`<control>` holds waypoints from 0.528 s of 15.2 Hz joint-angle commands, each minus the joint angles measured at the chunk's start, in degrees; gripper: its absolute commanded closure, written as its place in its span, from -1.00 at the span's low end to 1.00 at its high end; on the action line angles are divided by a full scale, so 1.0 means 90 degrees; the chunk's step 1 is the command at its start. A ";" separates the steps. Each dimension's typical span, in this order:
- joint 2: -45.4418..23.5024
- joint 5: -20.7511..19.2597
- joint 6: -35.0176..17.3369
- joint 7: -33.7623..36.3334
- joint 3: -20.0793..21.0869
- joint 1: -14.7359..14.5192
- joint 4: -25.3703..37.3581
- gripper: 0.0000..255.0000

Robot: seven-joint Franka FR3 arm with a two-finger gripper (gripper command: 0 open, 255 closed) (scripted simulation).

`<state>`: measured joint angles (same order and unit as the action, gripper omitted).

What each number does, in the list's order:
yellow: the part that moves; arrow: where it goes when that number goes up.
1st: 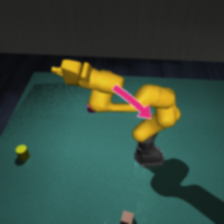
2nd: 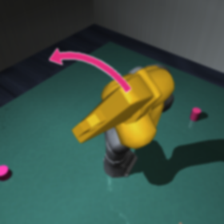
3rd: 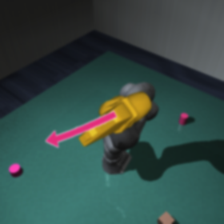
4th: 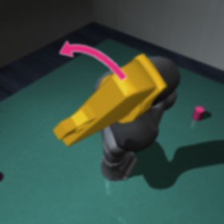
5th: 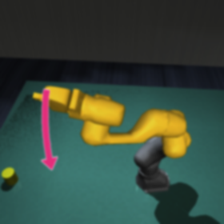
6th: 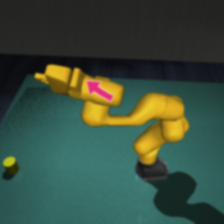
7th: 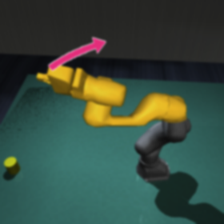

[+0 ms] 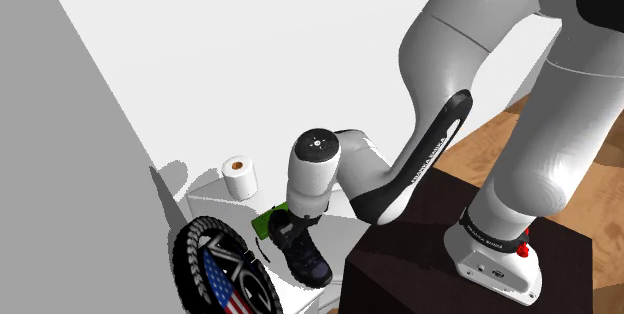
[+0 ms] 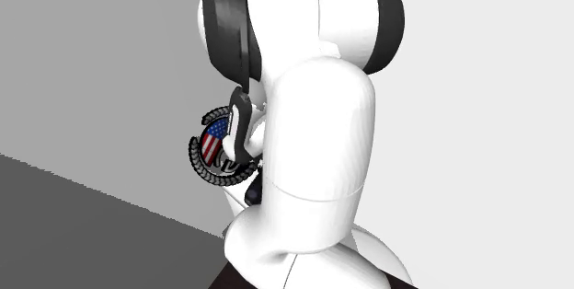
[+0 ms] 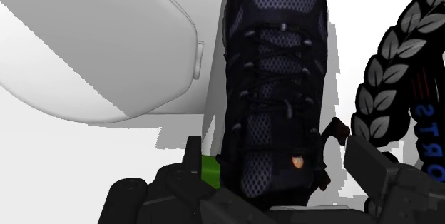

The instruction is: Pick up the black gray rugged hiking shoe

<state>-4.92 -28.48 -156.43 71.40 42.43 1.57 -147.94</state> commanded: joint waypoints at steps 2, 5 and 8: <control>-0.0035 -0.0093 -0.0024 0.0063 -0.0026 -0.0008 -0.0003 1.00; -0.0044 -0.0105 -0.0021 0.0068 -0.0030 -0.0009 0.0005 1.00; -0.0051 -0.0115 -0.0022 0.0071 -0.0036 -0.0008 0.0008 1.00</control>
<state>-5.30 -29.58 -156.66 72.11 42.08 1.50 -147.81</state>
